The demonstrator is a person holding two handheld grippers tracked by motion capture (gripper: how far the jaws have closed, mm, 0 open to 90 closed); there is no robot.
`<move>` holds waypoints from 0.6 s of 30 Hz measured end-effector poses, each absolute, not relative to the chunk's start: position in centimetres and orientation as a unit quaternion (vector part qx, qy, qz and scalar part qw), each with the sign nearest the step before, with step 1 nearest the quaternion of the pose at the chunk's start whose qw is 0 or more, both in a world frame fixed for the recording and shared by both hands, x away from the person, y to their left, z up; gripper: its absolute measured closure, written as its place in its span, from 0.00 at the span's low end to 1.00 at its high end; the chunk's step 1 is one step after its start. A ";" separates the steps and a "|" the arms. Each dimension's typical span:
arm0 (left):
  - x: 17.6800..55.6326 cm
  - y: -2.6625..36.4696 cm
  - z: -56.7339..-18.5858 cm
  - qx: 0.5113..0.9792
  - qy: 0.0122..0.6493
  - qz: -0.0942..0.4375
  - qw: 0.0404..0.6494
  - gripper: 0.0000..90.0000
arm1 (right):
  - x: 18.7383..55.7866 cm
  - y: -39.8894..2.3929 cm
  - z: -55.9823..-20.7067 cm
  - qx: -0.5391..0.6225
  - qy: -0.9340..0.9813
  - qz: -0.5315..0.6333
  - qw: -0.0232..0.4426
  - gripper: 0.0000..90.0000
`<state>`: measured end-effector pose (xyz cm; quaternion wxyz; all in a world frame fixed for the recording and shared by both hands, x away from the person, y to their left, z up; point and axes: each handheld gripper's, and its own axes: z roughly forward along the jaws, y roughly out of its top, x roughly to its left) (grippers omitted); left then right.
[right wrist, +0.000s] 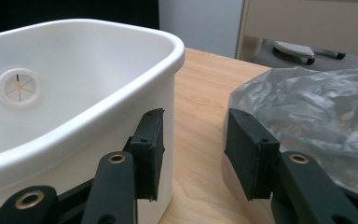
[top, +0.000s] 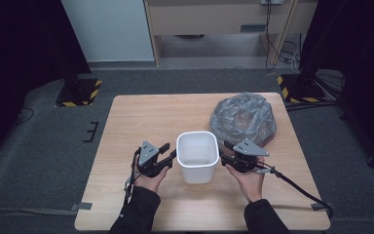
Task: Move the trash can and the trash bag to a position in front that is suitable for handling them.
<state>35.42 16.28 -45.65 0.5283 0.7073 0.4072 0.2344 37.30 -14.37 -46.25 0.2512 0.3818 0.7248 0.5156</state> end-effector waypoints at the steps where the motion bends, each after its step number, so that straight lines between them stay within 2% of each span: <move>1: 35.3 16.5 -45.6 0.708 0.407 0.236 0.527 0.65 | 37.2 -14.2 -46.3 0.381 0.726 0.515 0.250 0.63; 8: 35.1 17.5 -45.6 0.704 0.412 0.243 0.525 0.65 | 36.8 -12.9 -46.2 0.378 0.728 0.514 0.249 0.63; 18: 35.5 17.1 -45.6 0.706 0.411 0.248 0.521 0.64 | 36.4 -13.0 -46.1 0.391 0.724 0.509 0.252 0.61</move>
